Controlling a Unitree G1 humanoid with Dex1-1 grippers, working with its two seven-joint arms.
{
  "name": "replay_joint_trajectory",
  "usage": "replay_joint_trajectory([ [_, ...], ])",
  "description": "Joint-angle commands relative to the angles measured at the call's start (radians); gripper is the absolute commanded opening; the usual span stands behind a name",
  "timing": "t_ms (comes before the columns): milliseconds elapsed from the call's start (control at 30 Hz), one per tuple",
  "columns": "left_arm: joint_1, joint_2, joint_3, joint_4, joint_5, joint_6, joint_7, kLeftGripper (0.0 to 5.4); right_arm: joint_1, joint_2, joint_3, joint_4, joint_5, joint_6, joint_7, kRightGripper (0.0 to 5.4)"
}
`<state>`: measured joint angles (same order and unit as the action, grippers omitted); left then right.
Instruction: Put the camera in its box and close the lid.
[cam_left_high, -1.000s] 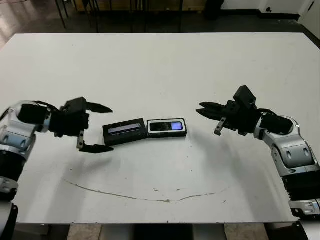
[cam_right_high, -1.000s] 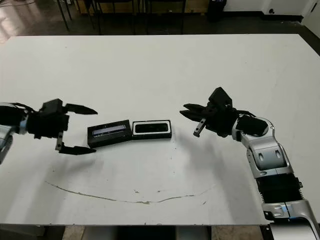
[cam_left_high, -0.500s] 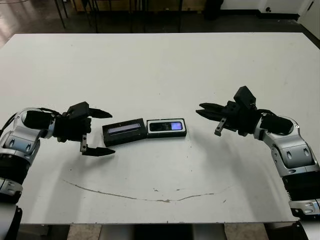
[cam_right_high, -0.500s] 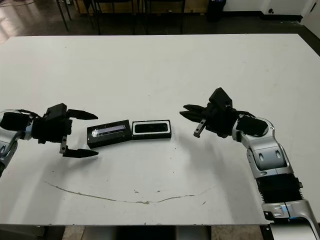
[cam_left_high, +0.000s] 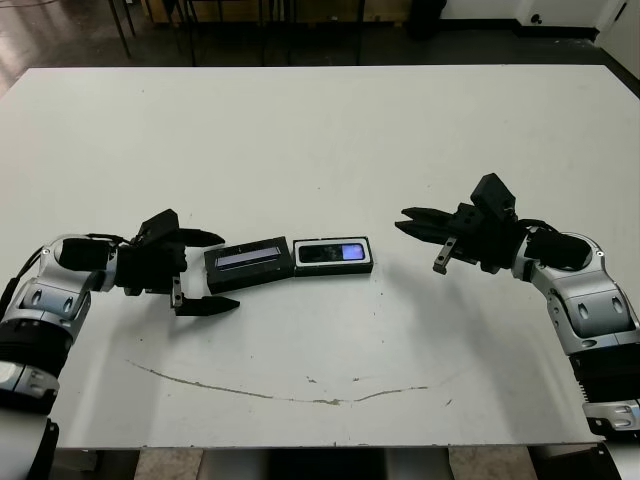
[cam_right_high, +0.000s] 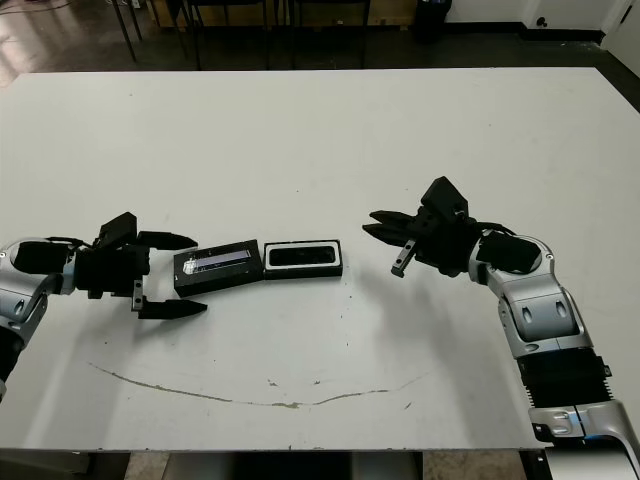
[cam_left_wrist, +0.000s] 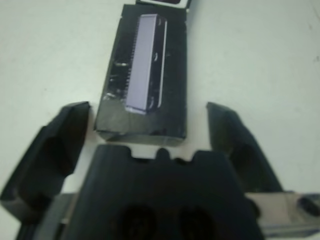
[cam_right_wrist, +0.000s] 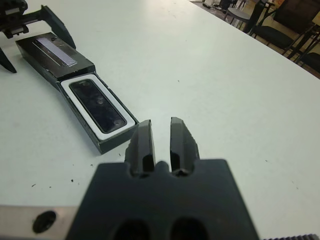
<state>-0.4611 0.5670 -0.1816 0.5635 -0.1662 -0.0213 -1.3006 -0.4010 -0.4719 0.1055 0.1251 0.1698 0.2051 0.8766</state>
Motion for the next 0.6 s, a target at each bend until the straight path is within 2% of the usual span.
replay_joint_trajectory([
  [33, 0.032, -0.009, -0.020, -0.006, 0.004, 0.066, -0.024, 3.81, 0.020, -0.011, 0.002, 0.008, -0.001, -0.002, 0.008, 0.00],
  [267, 0.031, -0.008, -0.018, -0.025, -0.035, 0.187, -0.070, 2.16, 0.021, -0.012, 0.004, 0.004, -0.006, 0.000, 0.003, 0.00],
  [333, 0.036, -0.007, -0.007, -0.036, -0.051, 0.214, -0.068, 1.84, 0.020, -0.011, 0.005, 0.002, -0.004, 0.005, 0.003, 0.00],
  [500, 0.032, -0.012, 0.033, -0.016, -0.102, 0.289, -0.062, 1.61, 0.020, -0.007, 0.007, 0.011, -0.004, -0.006, 0.006, 0.00],
  [600, 0.035, -0.019, 0.071, -0.005, -0.131, 0.274, -0.053, 1.59, 0.021, -0.008, 0.010, 0.012, -0.009, -0.017, 0.004, 0.00],
])
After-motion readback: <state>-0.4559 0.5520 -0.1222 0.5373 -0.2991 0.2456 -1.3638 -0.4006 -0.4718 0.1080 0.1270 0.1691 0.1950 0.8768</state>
